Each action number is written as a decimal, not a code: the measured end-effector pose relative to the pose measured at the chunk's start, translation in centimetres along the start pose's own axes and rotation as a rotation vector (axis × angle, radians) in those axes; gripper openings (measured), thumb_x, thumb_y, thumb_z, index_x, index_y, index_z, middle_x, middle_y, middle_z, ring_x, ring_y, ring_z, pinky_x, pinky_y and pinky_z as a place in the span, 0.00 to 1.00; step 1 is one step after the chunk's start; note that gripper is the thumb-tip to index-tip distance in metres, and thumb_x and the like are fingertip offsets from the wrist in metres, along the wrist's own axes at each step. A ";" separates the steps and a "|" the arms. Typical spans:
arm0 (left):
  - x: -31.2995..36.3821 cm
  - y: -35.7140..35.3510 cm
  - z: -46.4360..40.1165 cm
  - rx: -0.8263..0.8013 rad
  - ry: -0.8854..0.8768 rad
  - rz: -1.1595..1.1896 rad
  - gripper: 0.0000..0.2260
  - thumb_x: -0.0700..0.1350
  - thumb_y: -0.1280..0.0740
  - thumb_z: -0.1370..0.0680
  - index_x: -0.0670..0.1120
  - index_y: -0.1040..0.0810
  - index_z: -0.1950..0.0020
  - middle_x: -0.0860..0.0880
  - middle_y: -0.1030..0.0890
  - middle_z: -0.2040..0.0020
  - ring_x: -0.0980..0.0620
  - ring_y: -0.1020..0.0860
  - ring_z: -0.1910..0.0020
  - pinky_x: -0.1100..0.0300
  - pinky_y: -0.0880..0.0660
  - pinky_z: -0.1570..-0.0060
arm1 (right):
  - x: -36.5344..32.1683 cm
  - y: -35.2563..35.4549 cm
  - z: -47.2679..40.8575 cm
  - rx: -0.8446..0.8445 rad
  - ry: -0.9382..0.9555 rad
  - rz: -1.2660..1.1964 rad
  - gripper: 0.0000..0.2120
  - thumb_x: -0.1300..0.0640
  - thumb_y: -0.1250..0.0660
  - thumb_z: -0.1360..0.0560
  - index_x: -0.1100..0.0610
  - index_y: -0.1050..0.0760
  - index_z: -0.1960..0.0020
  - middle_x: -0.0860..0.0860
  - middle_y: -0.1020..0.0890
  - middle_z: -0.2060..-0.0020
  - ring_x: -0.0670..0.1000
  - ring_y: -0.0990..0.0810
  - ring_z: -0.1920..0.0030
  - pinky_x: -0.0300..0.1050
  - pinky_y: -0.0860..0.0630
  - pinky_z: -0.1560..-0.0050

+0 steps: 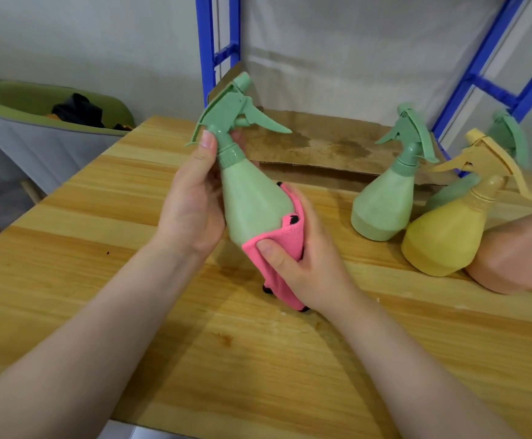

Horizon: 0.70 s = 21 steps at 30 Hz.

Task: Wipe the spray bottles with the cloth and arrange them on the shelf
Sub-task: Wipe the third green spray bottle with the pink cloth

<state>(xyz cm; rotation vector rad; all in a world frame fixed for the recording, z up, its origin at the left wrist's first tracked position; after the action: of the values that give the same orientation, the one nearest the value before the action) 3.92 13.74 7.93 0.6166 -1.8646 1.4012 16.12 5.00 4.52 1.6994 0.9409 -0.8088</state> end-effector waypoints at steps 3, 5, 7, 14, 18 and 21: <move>-0.2 -0.7 0.2 -0.116 0.005 -0.144 0.12 0.50 0.37 0.21 0.47 0.19 0.42 0.49 0.16 0.48 0.47 0.21 0.46 0.50 0.25 0.41 | -0.7 -0.1 -0.1 -0.017 0.062 0.068 0.38 0.32 0.36 0.28 0.47 0.41 0.24 0.44 0.26 0.35 0.47 0.22 0.40 0.55 0.22 0.41; -0.6 -1.2 0.5 -0.191 0.012 -0.177 0.10 0.47 0.35 0.23 0.44 0.18 0.46 0.48 0.16 0.51 0.50 0.21 0.49 0.55 0.24 0.45 | -1.0 0.1 -0.2 -0.001 0.075 0.058 0.33 0.34 0.38 0.26 0.48 0.37 0.27 0.44 0.24 0.38 0.46 0.21 0.42 0.54 0.22 0.44; -1.1 -2.1 0.9 -0.288 0.038 -0.193 0.08 0.45 0.30 0.23 0.42 0.18 0.48 0.48 0.16 0.54 0.52 0.19 0.52 0.59 0.22 0.49 | -1.2 0.4 -0.3 0.022 0.091 0.061 0.28 0.36 0.37 0.26 0.46 0.35 0.30 0.43 0.23 0.39 0.44 0.22 0.41 0.51 0.23 0.42; -3.0 -3.1 2.1 -0.381 0.122 -0.246 0.09 0.41 0.33 0.23 0.39 0.20 0.46 0.48 0.15 0.54 0.53 0.17 0.53 0.63 0.22 0.53 | -2.1 1.2 -0.2 0.105 0.116 0.099 0.25 0.39 0.36 0.26 0.52 0.29 0.35 0.43 0.21 0.44 0.44 0.21 0.44 0.48 0.23 0.44; -3.1 -3.4 2.4 -0.396 0.075 -0.249 0.09 0.43 0.32 0.24 0.43 0.18 0.46 0.49 0.15 0.52 0.53 0.18 0.49 0.62 0.23 0.48 | -2.9 1.9 -0.1 0.152 0.143 0.035 0.15 0.42 0.36 0.26 0.45 0.27 0.41 0.39 0.20 0.49 0.42 0.20 0.45 0.43 0.23 0.45; -2.8 -3.7 2.6 -0.386 0.041 -0.239 0.07 0.42 0.33 0.23 0.47 0.15 0.50 0.49 0.14 0.53 0.54 0.18 0.50 0.63 0.23 0.49 | -3.2 2.0 0.1 0.197 0.150 -0.049 0.11 0.44 0.34 0.26 0.38 0.29 0.44 0.36 0.20 0.51 0.40 0.20 0.46 0.36 0.24 0.46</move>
<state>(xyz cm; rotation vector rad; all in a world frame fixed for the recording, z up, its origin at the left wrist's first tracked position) 7.69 10.02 7.63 0.5853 -1.8893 0.8640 16.29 3.75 8.11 1.9354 1.0353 -0.8377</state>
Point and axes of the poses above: each hand's wrist, its own z-axis away from the middle knuckle, its own y-axis out of the back of the hand, x = y × z, the point moved 8 cm from there along -z, towards the middle knuckle
